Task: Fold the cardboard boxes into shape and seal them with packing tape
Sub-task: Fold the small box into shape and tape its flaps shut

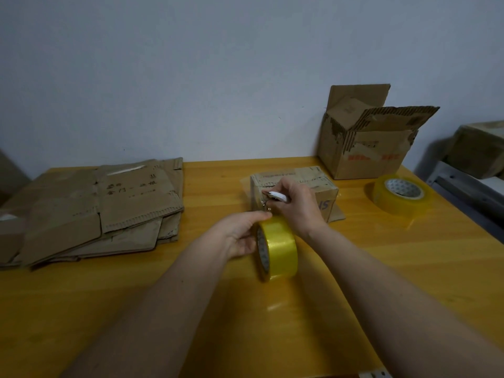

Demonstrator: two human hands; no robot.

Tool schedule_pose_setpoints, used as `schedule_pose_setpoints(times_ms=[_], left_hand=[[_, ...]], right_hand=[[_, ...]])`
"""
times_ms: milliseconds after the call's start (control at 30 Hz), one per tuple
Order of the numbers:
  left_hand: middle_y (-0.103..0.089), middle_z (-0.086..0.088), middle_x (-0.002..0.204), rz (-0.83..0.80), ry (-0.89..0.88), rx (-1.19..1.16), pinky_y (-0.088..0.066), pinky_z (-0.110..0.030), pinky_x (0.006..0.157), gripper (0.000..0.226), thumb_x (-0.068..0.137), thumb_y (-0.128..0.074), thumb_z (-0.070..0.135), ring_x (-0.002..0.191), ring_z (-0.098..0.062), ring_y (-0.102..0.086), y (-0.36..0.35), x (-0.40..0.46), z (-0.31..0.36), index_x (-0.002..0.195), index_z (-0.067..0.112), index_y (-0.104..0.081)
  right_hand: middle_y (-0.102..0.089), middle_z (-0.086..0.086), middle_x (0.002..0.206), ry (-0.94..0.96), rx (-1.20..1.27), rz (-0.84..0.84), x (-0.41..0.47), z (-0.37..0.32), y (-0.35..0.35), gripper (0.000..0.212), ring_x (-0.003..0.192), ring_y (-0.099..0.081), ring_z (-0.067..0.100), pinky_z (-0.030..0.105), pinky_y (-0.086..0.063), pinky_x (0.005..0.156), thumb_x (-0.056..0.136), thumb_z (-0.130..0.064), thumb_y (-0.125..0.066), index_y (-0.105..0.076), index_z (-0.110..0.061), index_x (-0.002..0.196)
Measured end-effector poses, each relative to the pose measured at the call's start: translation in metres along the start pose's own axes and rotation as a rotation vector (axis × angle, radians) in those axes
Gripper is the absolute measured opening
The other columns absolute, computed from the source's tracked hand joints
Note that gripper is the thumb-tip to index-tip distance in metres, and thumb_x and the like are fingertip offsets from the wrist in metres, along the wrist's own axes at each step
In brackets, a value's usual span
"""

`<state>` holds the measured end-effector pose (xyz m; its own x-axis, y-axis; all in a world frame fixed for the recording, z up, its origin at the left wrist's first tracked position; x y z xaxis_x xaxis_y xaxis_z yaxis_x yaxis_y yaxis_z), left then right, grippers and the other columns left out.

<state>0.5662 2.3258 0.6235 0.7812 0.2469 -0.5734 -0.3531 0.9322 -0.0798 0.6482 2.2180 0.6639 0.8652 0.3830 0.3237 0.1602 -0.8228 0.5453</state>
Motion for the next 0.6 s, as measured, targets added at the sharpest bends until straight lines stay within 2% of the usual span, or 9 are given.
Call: schedule_pose_setpoints(times_ms=[33, 67, 133, 200, 233, 333, 467, 533, 600], left_hand=[[-0.059, -0.007, 0.094, 0.037, -0.033, 0.069, -0.044, -0.023, 0.055, 0.035, 0.08, -0.074, 0.032, 0.073, -0.013, -0.053, 0.002, 0.002, 0.001, 0.105, 0.012, -0.062], [-0.062, -0.007, 0.1, 0.068, -0.093, 0.125, -0.047, -0.025, 0.065, 0.042, 0.078, -0.074, 0.036, 0.081, -0.015, -0.057, 0.003, 0.005, 0.002, 0.111, 0.014, -0.062], [-0.064, -0.006, 0.115, 0.048, -0.218, 0.186, -0.049, -0.033, 0.088, 0.06, 0.068, -0.079, 0.046, 0.109, -0.024, -0.06, 0.001, 0.002, -0.003, 0.117, 0.018, -0.059], [-0.059, -0.001, 0.121, -0.054, -0.246, 0.207, -0.047, -0.042, 0.098, 0.094, 0.046, -0.085, 0.057, 0.113, -0.024, -0.058, -0.006, -0.004, -0.015, 0.125, 0.022, -0.047], [-0.059, 0.001, 0.121, -0.078, -0.245, 0.216, -0.048, -0.044, 0.098, 0.102, 0.041, -0.086, 0.059, 0.11, -0.022, -0.06, -0.008, -0.002, -0.019, 0.126, 0.023, -0.044], [-0.065, -0.001, 0.114, -0.081, -0.226, 0.287, -0.048, -0.043, 0.098, 0.093, 0.04, -0.083, 0.061, 0.105, -0.02, -0.063, -0.006, 0.003, -0.018, 0.117, 0.022, -0.05], [-0.07, -0.005, 0.109, -0.145, -0.191, 0.277, -0.042, -0.045, 0.105, 0.085, 0.04, -0.08, 0.062, 0.108, -0.024, -0.062, -0.007, 0.0, -0.023, 0.11, 0.014, -0.067], [-0.071, -0.005, 0.106, -0.139, -0.267, 0.24, -0.042, -0.045, 0.105, 0.074, 0.046, -0.083, 0.056, 0.106, -0.024, -0.064, -0.008, -0.001, -0.021, 0.105, 0.014, -0.069], [-0.071, -0.002, 0.105, -0.037, -0.34, 0.135, -0.045, -0.042, 0.102, 0.064, 0.051, -0.085, 0.049, 0.103, -0.018, -0.065, -0.003, 0.001, -0.015, 0.103, 0.017, -0.065]], right_hand=[[-0.068, 0.0, 0.082, -0.003, -0.006, 0.01, 0.0, -0.001, 0.0, 0.017, 0.079, -0.061, 0.016, 0.026, -0.044, 0.064, 0.076, -0.008, -0.076, -0.061, -0.015, 0.079], [-0.067, 0.0, 0.08, -0.008, -0.005, 0.019, 0.0, -0.001, 0.0, 0.017, 0.076, -0.059, 0.015, 0.024, -0.041, 0.061, 0.076, -0.008, -0.076, -0.06, -0.015, 0.079], [-0.064, -0.001, 0.077, -0.015, 0.006, 0.027, 0.0, -0.002, -0.001, 0.017, 0.073, -0.056, 0.014, 0.021, -0.039, 0.058, 0.076, -0.006, -0.075, -0.06, -0.014, 0.078], [-0.063, -0.003, 0.075, -0.011, -0.003, 0.031, 0.0, -0.002, -0.001, 0.017, 0.07, -0.056, 0.012, 0.016, -0.039, 0.055, 0.077, -0.007, -0.075, -0.06, -0.014, 0.079], [-0.062, -0.005, 0.073, -0.008, -0.009, 0.028, 0.0, -0.002, -0.001, 0.017, 0.068, -0.056, 0.009, 0.012, -0.038, 0.053, 0.077, -0.007, -0.075, -0.059, -0.014, 0.079], [-0.058, -0.01, 0.067, 0.007, 0.013, 0.027, 0.002, -0.002, -0.001, 0.02, 0.062, -0.051, 0.001, 0.009, -0.037, 0.051, 0.076, -0.008, -0.076, -0.058, -0.016, 0.075], [-0.057, -0.009, 0.067, 0.015, 0.006, 0.06, 0.0, -0.002, -0.003, 0.02, 0.066, -0.052, 0.01, 0.013, -0.037, 0.054, 0.076, -0.009, -0.075, -0.058, -0.017, 0.074], [-0.062, -0.006, 0.071, -0.001, 0.018, 0.059, 0.001, -0.001, -0.003, 0.023, 0.072, -0.058, 0.015, 0.02, -0.044, 0.061, 0.077, -0.008, -0.075, -0.056, -0.02, 0.072], [-0.07, 0.003, 0.082, -0.045, 0.075, 0.018, 0.002, -0.002, -0.002, 0.027, 0.085, -0.066, 0.021, 0.034, -0.054, 0.073, 0.076, -0.005, -0.075, -0.054, -0.021, 0.069]])
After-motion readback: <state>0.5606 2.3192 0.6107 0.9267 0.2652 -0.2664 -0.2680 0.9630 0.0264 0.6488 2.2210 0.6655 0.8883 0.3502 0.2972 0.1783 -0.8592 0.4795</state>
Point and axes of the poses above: each hand's wrist, its own x-axis towards the middle knuckle, its own y-axis out of the back of the hand, z = x × y, the point moved 5 cm from there along x, towards the middle knuckle
